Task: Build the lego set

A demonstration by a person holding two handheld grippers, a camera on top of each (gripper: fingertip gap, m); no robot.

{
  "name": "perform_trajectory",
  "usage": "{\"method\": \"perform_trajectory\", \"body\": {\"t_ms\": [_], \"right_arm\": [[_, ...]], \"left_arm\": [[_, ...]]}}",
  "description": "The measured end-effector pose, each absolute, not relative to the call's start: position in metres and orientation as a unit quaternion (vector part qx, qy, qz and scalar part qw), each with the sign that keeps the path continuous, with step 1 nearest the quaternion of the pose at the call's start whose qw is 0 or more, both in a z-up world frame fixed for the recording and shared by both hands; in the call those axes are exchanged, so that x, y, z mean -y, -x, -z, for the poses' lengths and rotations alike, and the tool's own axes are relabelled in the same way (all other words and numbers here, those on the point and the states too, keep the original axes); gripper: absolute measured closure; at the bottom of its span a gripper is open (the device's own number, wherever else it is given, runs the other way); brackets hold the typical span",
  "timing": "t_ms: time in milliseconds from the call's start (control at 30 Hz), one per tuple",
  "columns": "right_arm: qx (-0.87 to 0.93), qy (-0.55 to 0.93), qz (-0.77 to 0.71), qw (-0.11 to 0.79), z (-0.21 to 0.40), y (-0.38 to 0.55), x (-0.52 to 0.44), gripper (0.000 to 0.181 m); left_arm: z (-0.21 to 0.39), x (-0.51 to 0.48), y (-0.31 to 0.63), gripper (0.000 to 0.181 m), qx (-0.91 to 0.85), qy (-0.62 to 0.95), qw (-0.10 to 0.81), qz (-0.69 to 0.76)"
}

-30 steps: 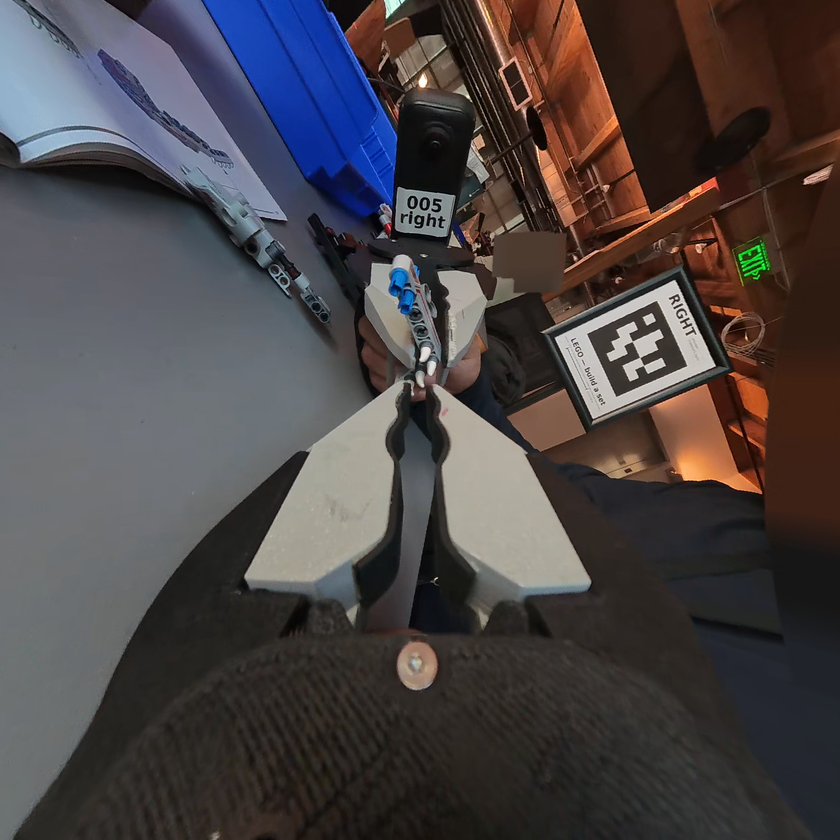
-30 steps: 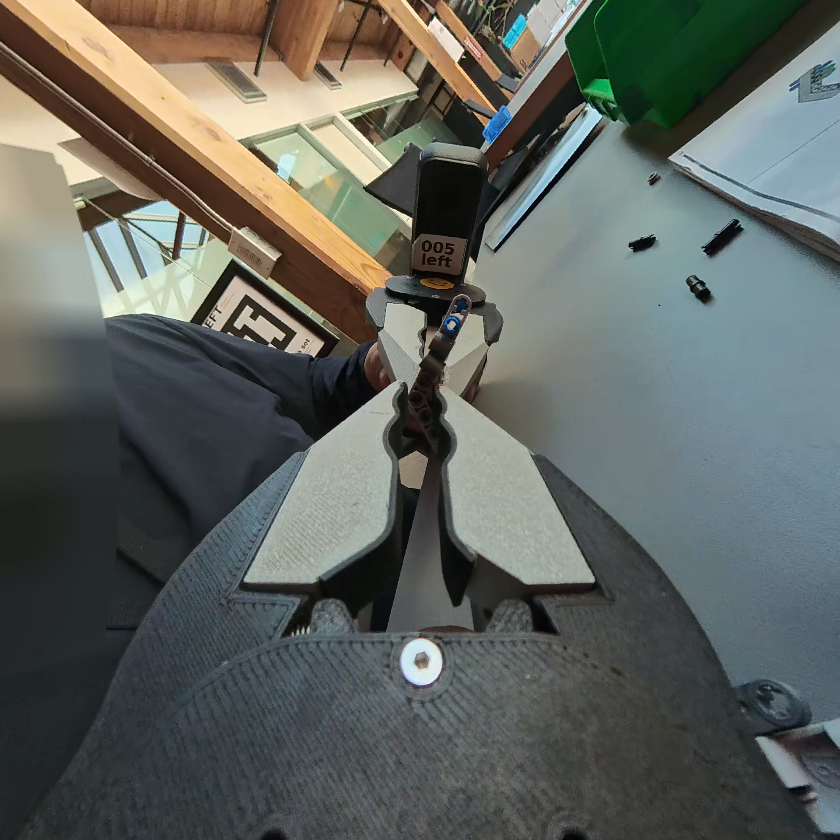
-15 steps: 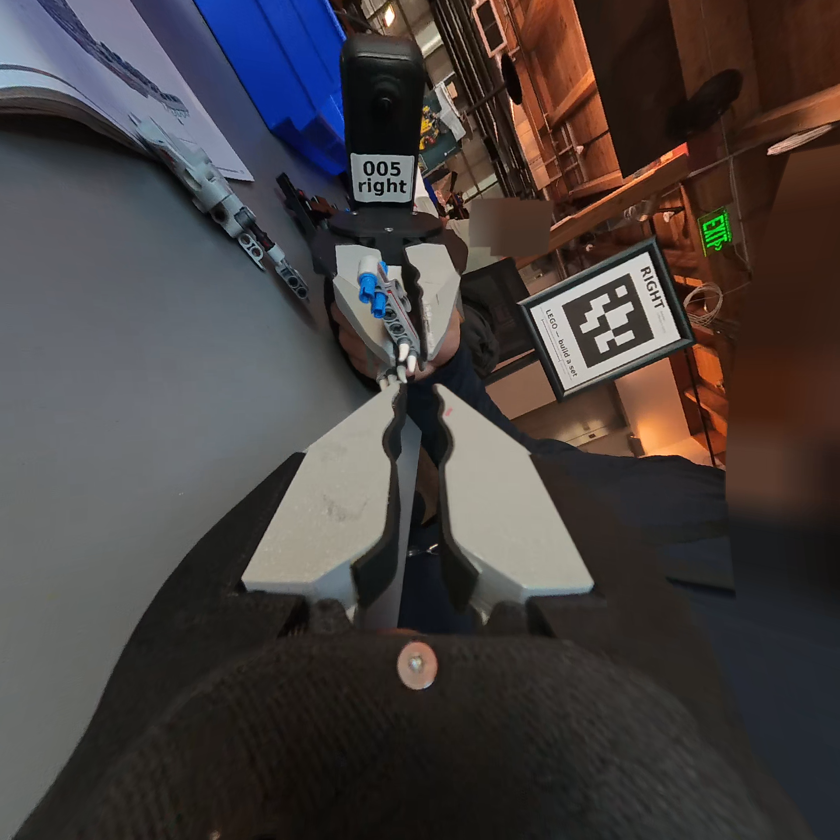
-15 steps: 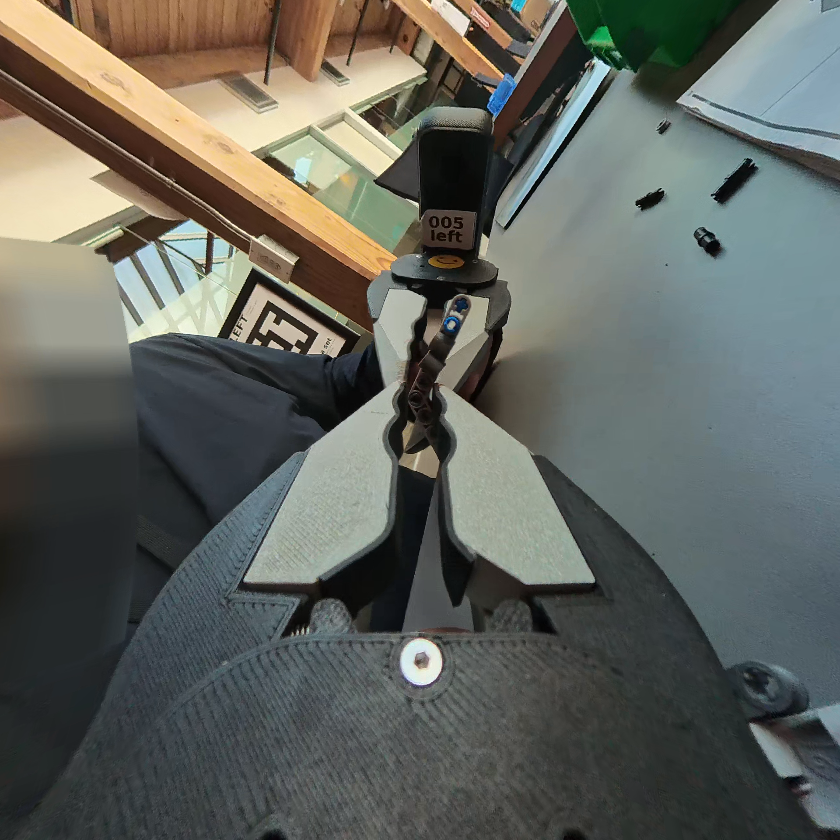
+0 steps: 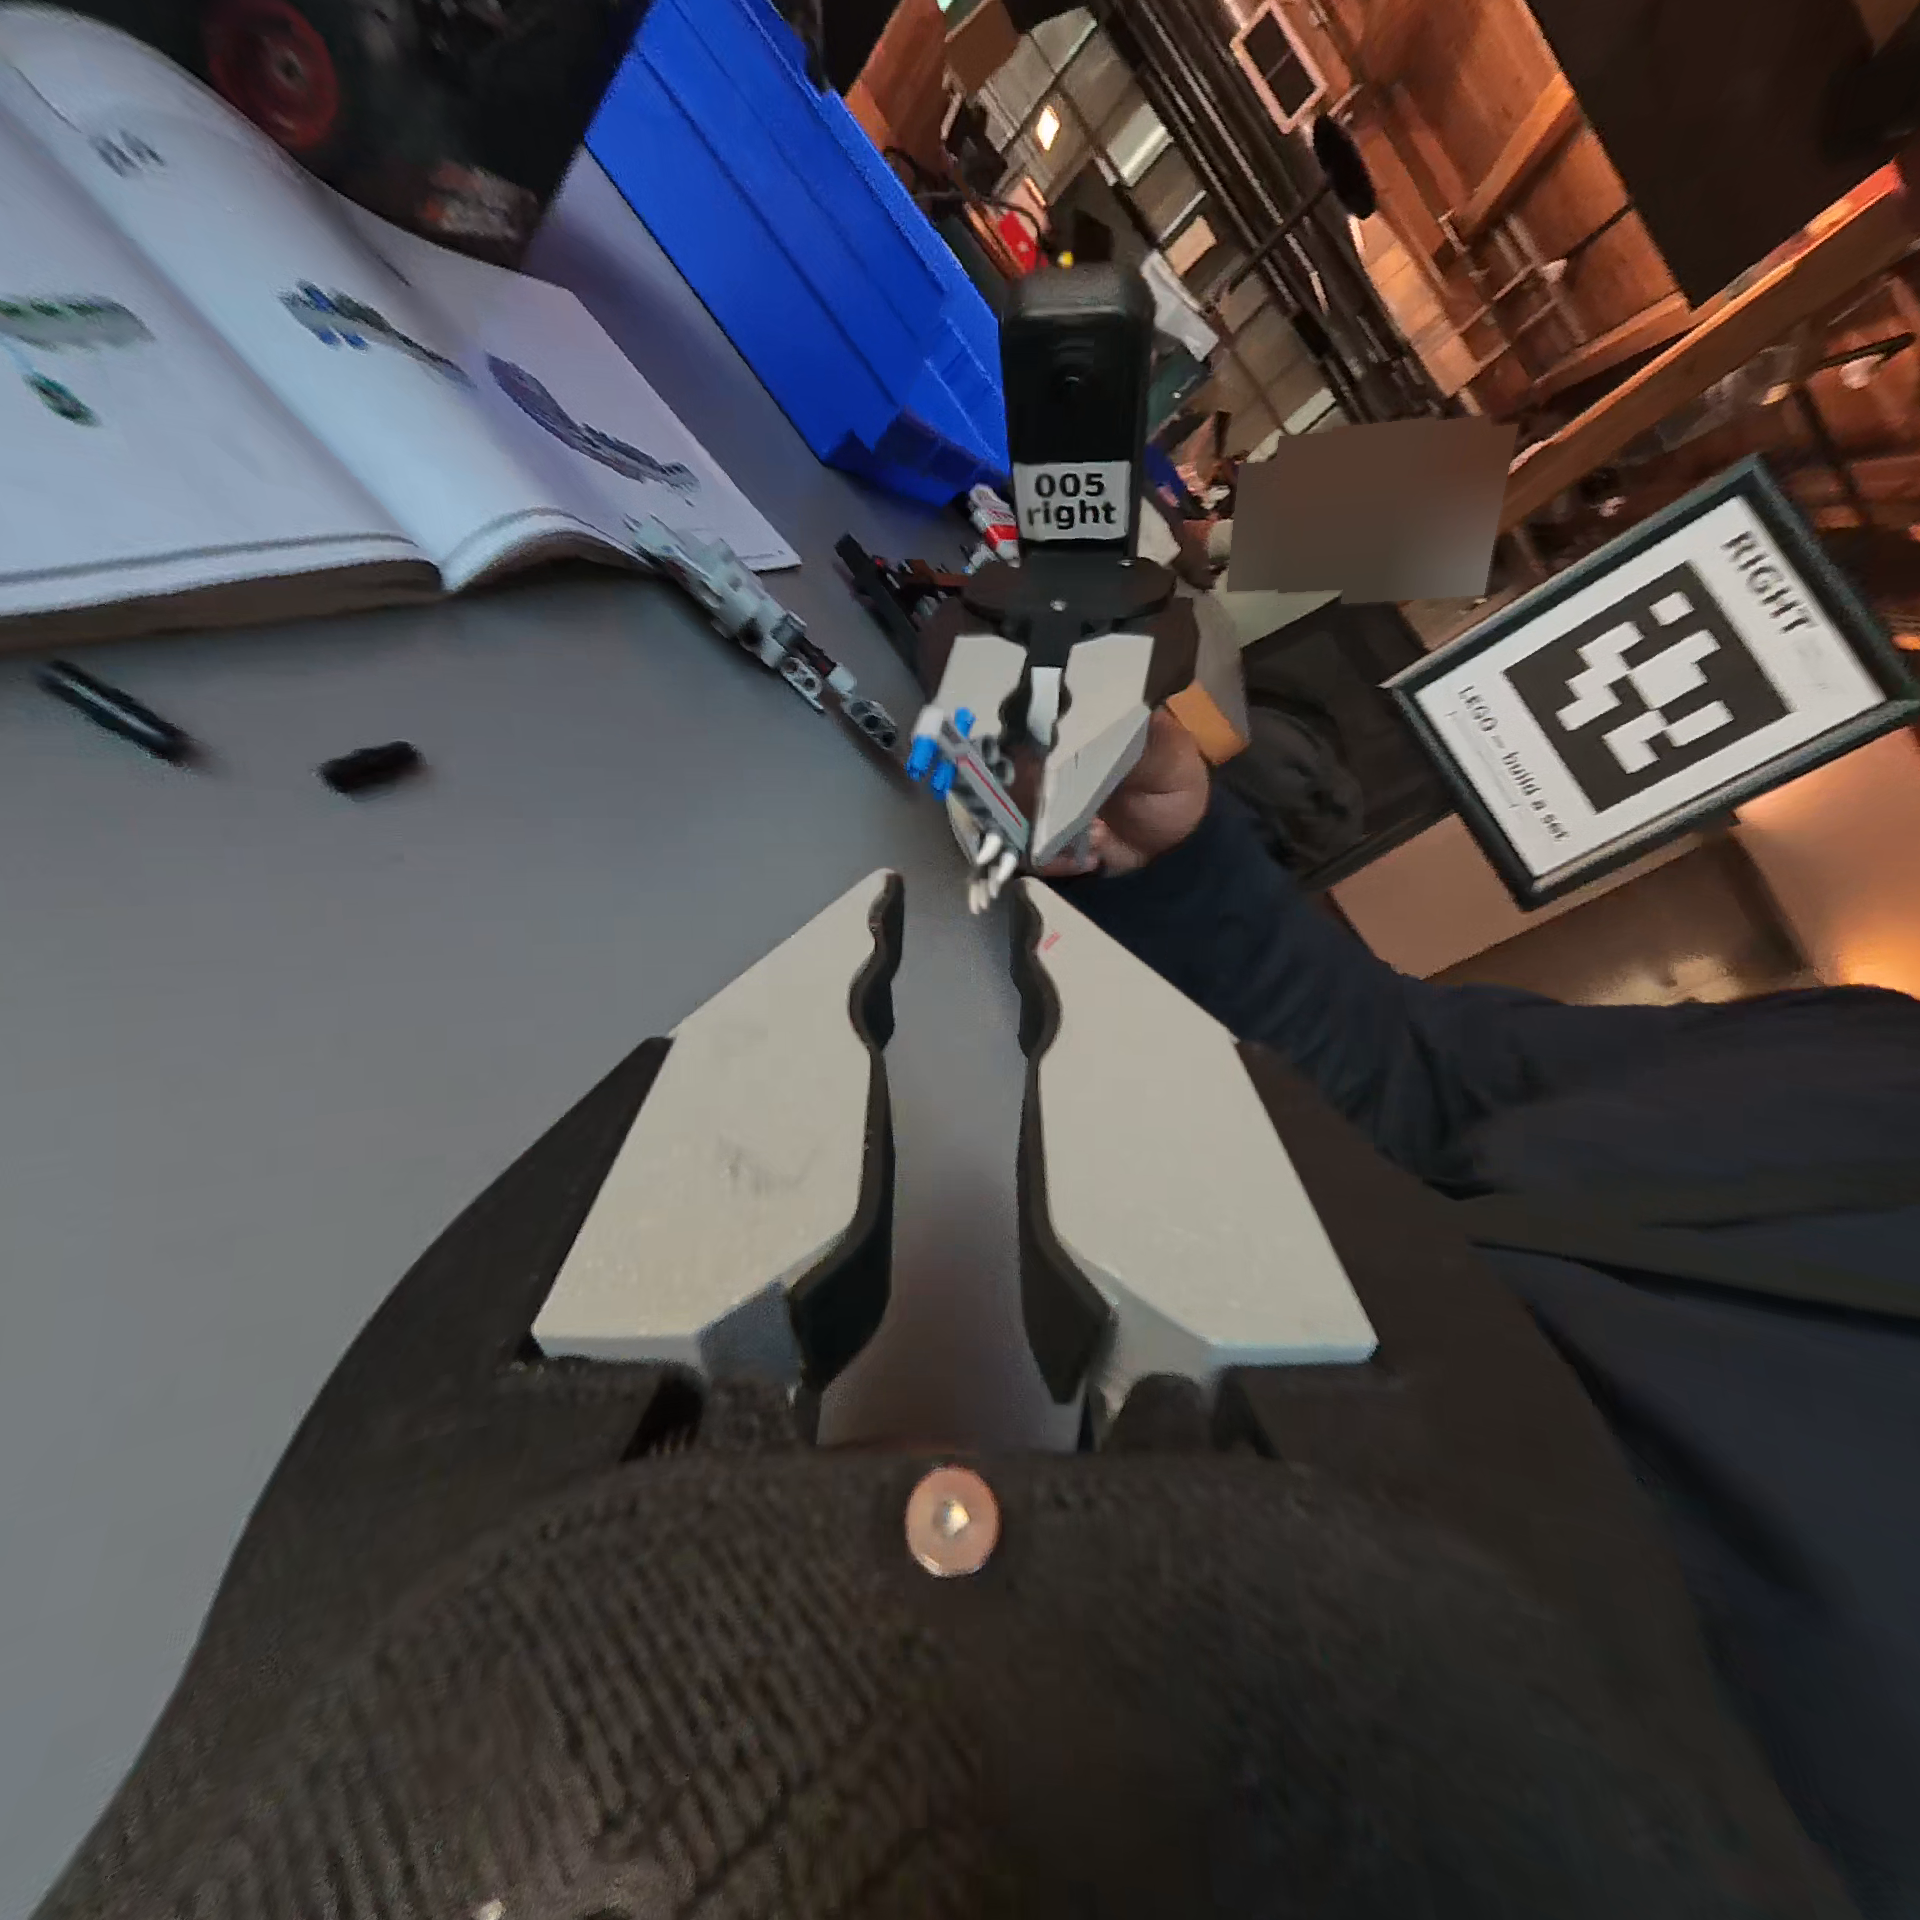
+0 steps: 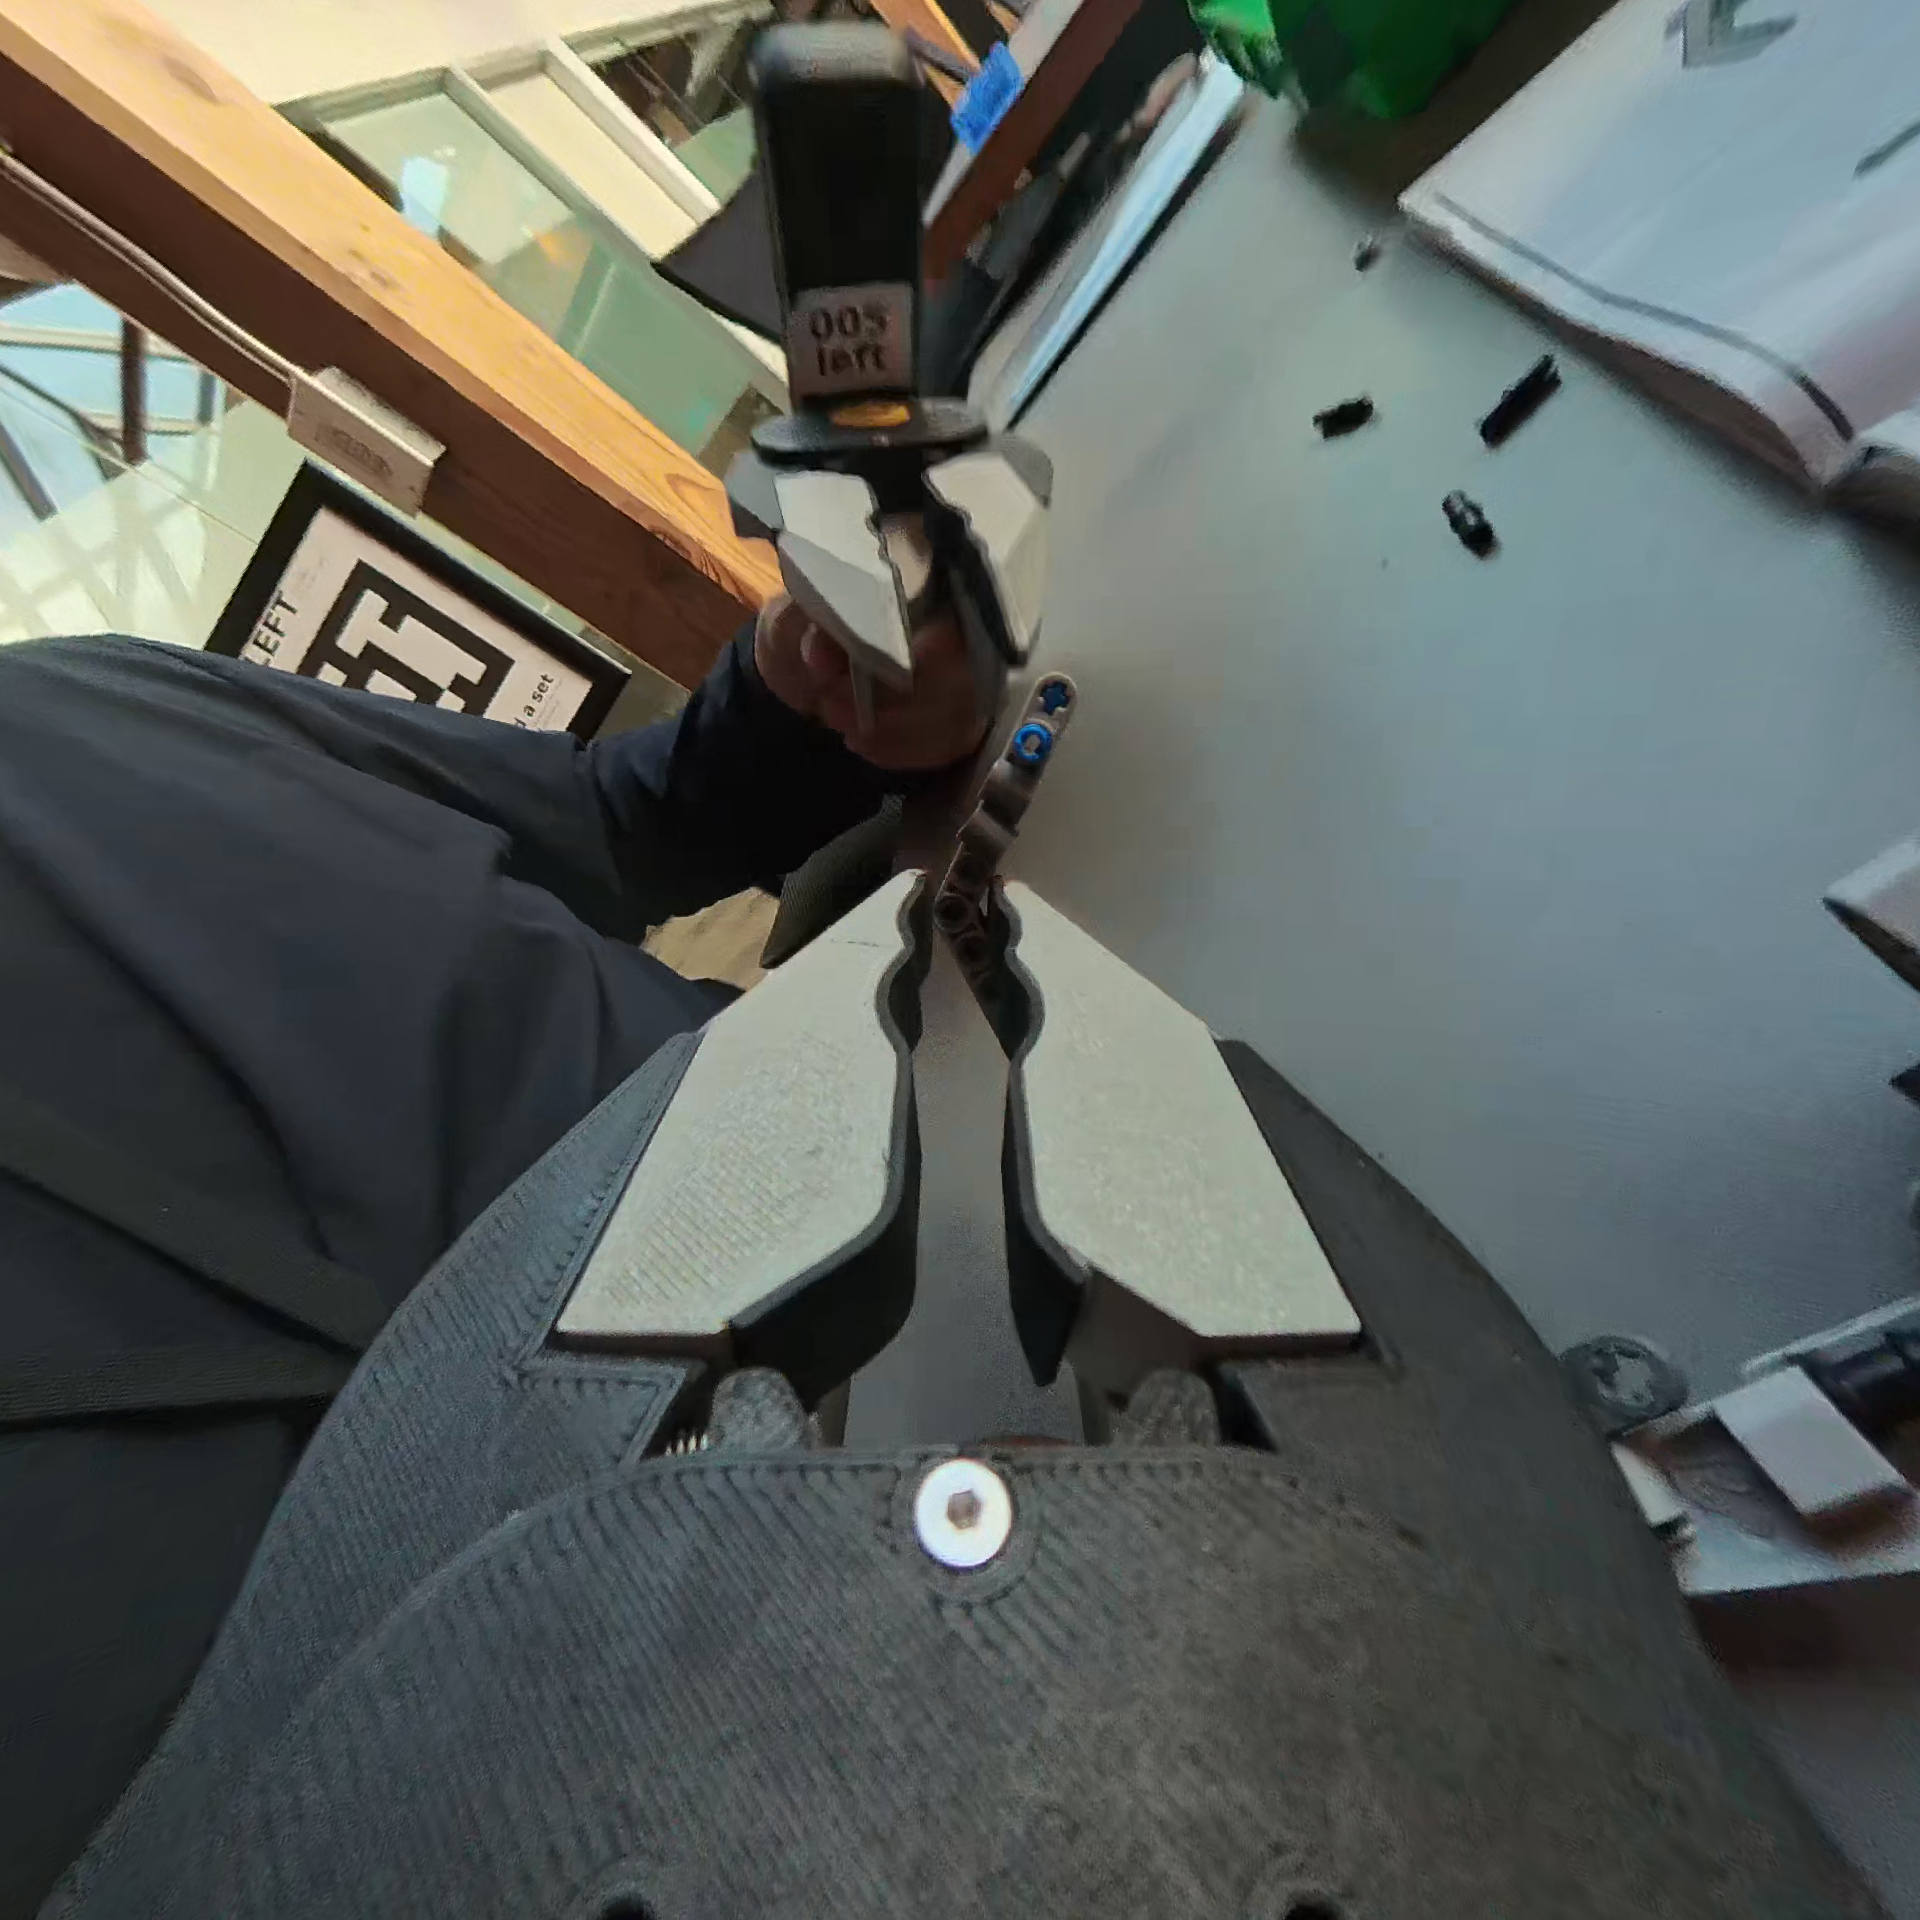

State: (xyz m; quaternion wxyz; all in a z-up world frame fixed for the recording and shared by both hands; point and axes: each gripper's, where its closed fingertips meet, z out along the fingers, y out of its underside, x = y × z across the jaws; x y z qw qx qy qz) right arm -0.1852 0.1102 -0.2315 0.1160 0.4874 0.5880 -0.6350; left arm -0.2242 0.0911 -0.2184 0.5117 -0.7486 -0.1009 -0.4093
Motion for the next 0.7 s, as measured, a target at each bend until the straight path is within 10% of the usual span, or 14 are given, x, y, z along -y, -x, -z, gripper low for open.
{"method": "perform_trajectory", "body": {"t_ms": [433,700], "right_arm": [[-0.661,-0.545,0.479,0.189,0.272,0.180,-0.113,0.159],[-0.699,-0.561,0.441,0.036,0.258,0.157,-0.143,0.140]], "left_arm": [[0.211,-0.099,0.257,0.171,0.072,0.739,0.538,0.399],[0.207,-0.099,0.257,0.170,0.064,0.733,0.546,0.400]]}}
